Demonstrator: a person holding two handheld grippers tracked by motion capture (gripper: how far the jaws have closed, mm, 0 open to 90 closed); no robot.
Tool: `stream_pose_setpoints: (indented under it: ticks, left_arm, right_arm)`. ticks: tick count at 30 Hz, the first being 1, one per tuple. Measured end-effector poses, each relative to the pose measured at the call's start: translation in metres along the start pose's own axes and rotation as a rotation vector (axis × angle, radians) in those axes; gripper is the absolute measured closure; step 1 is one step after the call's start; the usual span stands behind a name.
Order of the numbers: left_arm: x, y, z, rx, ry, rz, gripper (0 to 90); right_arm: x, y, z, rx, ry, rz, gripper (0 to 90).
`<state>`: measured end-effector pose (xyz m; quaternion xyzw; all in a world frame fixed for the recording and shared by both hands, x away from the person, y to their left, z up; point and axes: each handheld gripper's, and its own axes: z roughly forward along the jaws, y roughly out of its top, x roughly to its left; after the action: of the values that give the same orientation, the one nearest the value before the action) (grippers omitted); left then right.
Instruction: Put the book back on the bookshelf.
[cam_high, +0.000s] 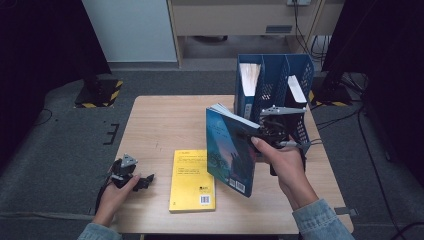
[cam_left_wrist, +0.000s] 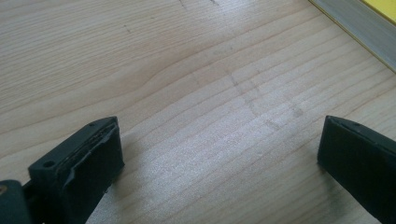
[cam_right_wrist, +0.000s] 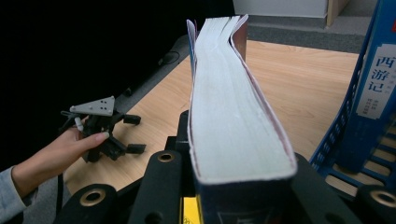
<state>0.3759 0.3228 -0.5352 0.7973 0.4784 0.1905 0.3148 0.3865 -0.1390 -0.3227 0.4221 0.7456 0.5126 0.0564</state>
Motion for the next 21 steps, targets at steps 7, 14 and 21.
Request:
stream_pose_setpoints:
  ticks: [7,14,21]
  left_arm:
    - [0.000,0.000,0.000,0.001,-0.001,0.001,0.0]
    - [0.000,0.000,0.000,0.001,0.000,0.000,0.0]
    - [0.000,0.000,0.000,-0.001,0.000,0.000,0.0]
  right_arm:
    - [-0.003,-0.005,-0.012,-0.008,-0.002,0.014,73.3]
    - [-0.006,-0.007,-0.026,-0.033,-0.013,0.029,73.3]
    - [-0.011,-0.003,-0.040,-0.050,-0.031,0.041,73.3]
